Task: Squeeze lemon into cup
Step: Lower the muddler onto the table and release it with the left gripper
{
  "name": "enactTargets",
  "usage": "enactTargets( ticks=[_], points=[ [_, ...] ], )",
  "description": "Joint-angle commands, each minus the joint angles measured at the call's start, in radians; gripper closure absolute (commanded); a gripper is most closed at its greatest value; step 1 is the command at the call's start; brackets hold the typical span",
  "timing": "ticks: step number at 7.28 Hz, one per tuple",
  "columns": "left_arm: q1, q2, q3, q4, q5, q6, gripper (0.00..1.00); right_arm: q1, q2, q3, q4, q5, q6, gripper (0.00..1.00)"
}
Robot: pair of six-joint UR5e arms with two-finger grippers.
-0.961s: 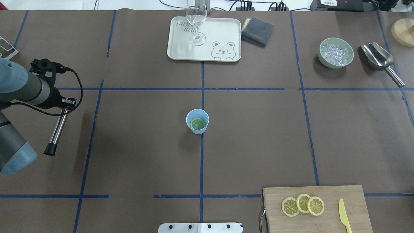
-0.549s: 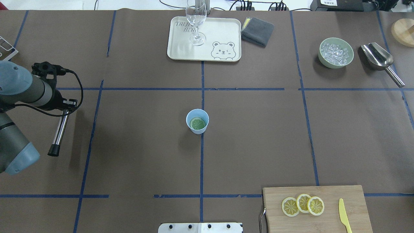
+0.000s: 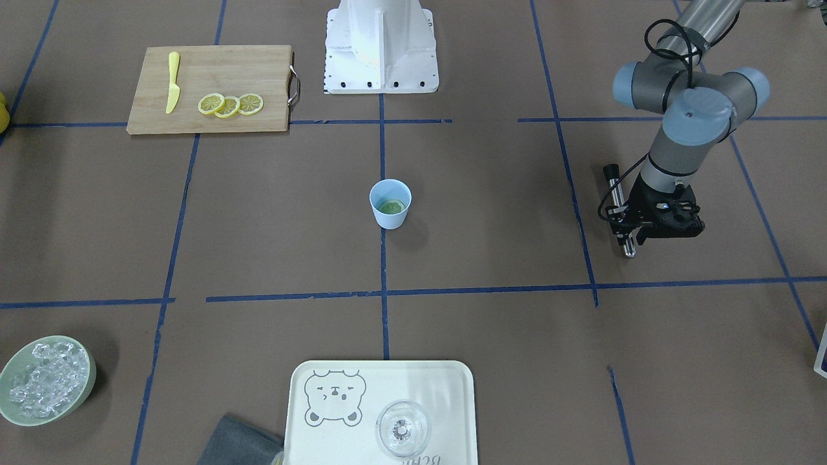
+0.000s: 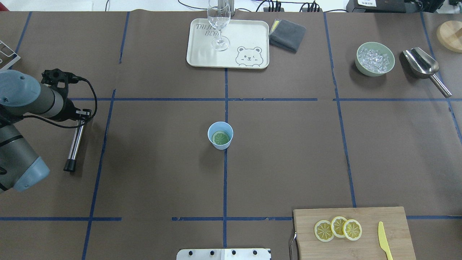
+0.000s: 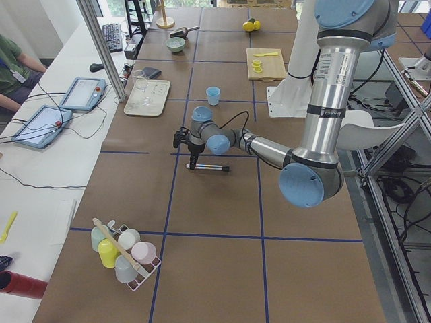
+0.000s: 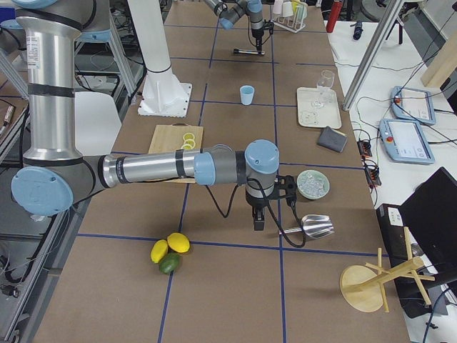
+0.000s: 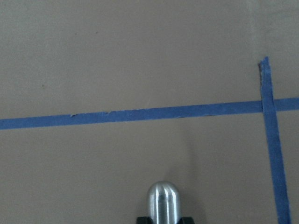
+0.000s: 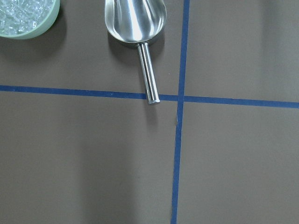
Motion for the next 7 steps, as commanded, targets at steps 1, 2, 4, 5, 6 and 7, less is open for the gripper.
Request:
enactTargets(
  ticks=[1,2,4,5,6,7],
  points=[
    [0.0,-0.003,-0.003,0.0,0.0,0.008,0.0,0.0,0.003,-0.001,-0.001,0.001,0.0,0.0],
    [-0.009,-0.002,-0.02,0.005,-0.001,0.059,0.0,0.0,0.003,-0.001,-0.001,0.001,0.0,0.0],
    [-0.13,0.018,-0.045,0.008,-0.013,0.272,0.0,0.0,0.001,0.0,-0.001,0.001,0.0,0.0],
    [-0.226,0.056,-0.054,0.009,-0.074,0.416,0.0,0.0,0.001,-0.001,-0.001,-0.001,0.0,0.0],
    [-0.359,0.1,-0.054,0.011,-0.169,0.597,0.0,0.0,0.001,-0.004,-0.001,-0.001,0.0,0.0],
    [-0.477,0.145,-0.045,0.011,-0.234,0.793,0.0,0.0,0.003,-0.009,-0.001,-0.001,0.0,0.0]
  ],
)
